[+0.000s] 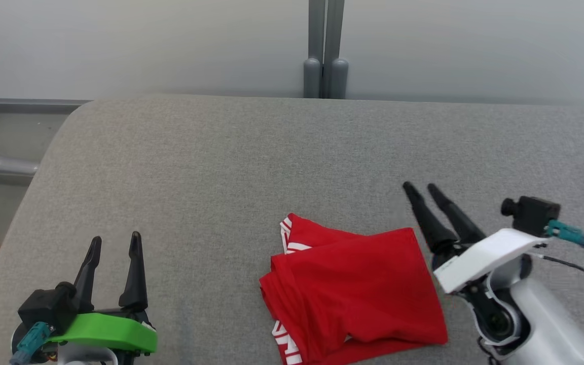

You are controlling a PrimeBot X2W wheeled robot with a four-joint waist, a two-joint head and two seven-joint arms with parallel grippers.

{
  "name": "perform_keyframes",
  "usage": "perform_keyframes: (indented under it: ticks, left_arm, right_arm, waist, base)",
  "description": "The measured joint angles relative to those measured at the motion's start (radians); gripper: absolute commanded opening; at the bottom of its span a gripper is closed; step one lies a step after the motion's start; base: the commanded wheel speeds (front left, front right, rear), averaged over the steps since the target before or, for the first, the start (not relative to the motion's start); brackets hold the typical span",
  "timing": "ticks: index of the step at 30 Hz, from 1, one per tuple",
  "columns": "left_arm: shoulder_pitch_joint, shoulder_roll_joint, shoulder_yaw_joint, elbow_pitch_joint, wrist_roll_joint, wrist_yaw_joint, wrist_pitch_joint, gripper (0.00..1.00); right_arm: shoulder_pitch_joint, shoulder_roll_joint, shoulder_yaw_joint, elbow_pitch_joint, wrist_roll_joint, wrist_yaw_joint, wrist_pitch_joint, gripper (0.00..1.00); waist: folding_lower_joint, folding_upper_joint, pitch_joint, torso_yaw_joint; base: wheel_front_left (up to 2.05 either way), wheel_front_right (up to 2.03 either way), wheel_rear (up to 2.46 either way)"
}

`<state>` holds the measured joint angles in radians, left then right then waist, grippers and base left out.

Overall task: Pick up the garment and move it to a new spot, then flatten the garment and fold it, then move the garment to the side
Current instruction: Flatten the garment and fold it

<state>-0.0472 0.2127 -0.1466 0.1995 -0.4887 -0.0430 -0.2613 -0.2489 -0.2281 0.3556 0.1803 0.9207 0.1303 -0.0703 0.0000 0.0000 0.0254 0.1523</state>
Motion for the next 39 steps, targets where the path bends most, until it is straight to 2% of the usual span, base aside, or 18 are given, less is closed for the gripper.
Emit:
perform_keyframes:
  ticks: [3, 7, 11, 16, 17, 18, 19, 20, 27, 39]
  left_arm:
    - [0.001, -0.002, 0.007, -0.017, 0.006, 0.001, 0.000, 1.00]
    - [0.010, -0.012, 0.033, -0.045, 0.011, 0.001, 0.000, 1.00]
    - [0.027, -0.022, 0.049, -0.062, 0.019, 0.001, 0.000, 1.00]
    - [0.037, -0.038, 0.063, -0.066, 0.043, -0.006, 0.000, 1.00]
    - [0.037, -0.040, 0.065, -0.066, 0.044, -0.007, 0.000, 1.00]
    - [0.038, -0.042, 0.067, -0.066, 0.046, -0.008, 0.000, 1.00]
    - [0.039, -0.044, 0.067, -0.065, 0.050, -0.010, 0.000, 1.00]
    - [0.039, -0.046, 0.067, -0.065, 0.052, -0.011, 0.000, 1.00]
    - [0.041, -0.052, 0.076, -0.055, 0.059, -0.023, 0.000, 1.00]
    - [0.040, -0.056, 0.086, -0.039, 0.067, -0.034, 0.000, 1.00]
  right_arm:
    - [0.027, -0.055, -0.078, -0.040, -0.068, 0.000, -0.036, 1.00]
    - [0.073, -0.086, -0.200, -0.046, -0.201, 0.000, -0.099, 1.00]
    - [0.108, -0.062, -0.250, -0.050, -0.291, 0.000, -0.116, 1.00]
    - [0.126, -0.023, -0.229, -0.051, -0.353, 0.000, -0.077, 1.00]
    - [0.130, -0.020, -0.212, -0.045, -0.368, 0.000, -0.057, 0.89]
    - [0.135, -0.016, -0.194, -0.039, -0.370, 0.000, -0.038, 0.49]
    - [0.145, -0.012, -0.161, -0.027, -0.370, 0.000, -0.006, 0.27]
    - [0.158, -0.008, -0.126, -0.017, -0.370, 0.000, 0.024, 0.00]
    - [0.179, 0.013, 0.041, 0.056, -0.304, 0.000, 0.122, 0.00]
    - [0.105, 0.091, 0.332, 0.235, -0.164, 0.000, 0.103, 0.00]
  waist:
    - [0.0000, 0.0000, -0.002, -0.021]
    - [0.0000, 0.0000, -0.006, -0.040]
    - [0.0000, 0.0000, -0.010, -0.050]
    - [0.0000, 0.0000, -0.014, -0.049]
    - [0.0000, 0.0000, -0.016, -0.046]
    - [0.0000, 0.0000, -0.018, -0.043]
    - [0.0000, 0.0000, -0.020, -0.039]
    - [0.0000, 0.0000, -0.022, -0.034]
    - [0.0000, 0.0000, -0.030, 0.011]
    - [0.0000, 0.0000, -0.020, 0.079]
  base:
    - [0.00, 0.00, 0.00]
    - [0.00, 0.00, 0.00]
    - [0.00, 0.00, 0.00]
    - [0.00, 0.00, 0.00]
    - [0.00, 0.00, 0.00]
    - [0.00, 0.00, 0.00]
    - [0.00, 0.00, 0.00]
    - [0.00, 0.00, 0.00]
    - [0.00, 0.00, 0.00]
    - [0.00, 0.00, 0.00]
